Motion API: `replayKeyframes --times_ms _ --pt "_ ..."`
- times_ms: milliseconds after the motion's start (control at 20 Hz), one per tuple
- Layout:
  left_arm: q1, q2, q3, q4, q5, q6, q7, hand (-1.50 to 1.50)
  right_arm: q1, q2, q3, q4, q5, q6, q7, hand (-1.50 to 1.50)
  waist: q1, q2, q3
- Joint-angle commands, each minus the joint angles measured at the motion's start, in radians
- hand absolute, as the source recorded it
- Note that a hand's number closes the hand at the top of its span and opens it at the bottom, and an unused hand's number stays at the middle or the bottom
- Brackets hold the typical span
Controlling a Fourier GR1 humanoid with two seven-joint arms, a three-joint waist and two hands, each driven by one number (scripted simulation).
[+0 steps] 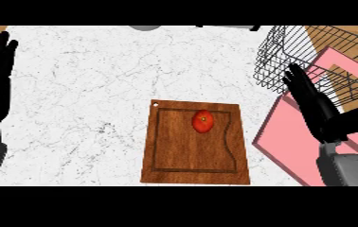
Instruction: Pick the tomato from the cutting board and place it in the basket
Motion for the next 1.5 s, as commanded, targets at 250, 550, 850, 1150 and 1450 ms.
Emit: replayKeyframes --times_ms 250,550,850,1150,1450 --pt "0.183 -0.122 -0.218 0.166 0.072 -0.133 0.134 0.00 -0.257 0.206 0.284 -0.078 -0.130 0.312 -0.039 1.50 0.131 0.037 0.105" --pt "0.309 -0.138 -0.292 0.222 0.063 -0.181 0.137 0.00 -0.267 0.271 0.585 -0.090 0.090 0.446 -0.150 -1.50 0.047 -0.021 0.105" --pt "0.366 -0.145 -0.265 0.248 0.058 -0.178 0.073 0.00 -0.352 0.164 0.595 -0.222 0.426 0.257 -0.038 -1.50 0.001 -0.038 0.104" --pt "0.363 -0.178 -0.279 0.285 0.032 -0.169 0.047 0.00 -0.618 0.016 0.465 -0.234 0.538 0.339 0.086 -1.50 0.003 -0.029 0.103" --pt "0.369 -0.135 -0.248 0.236 0.073 -0.231 0.087 0.00 -0.844 -0.155 0.325 -0.172 0.421 0.626 0.112 -1.50 0.015 -0.026 0.104"
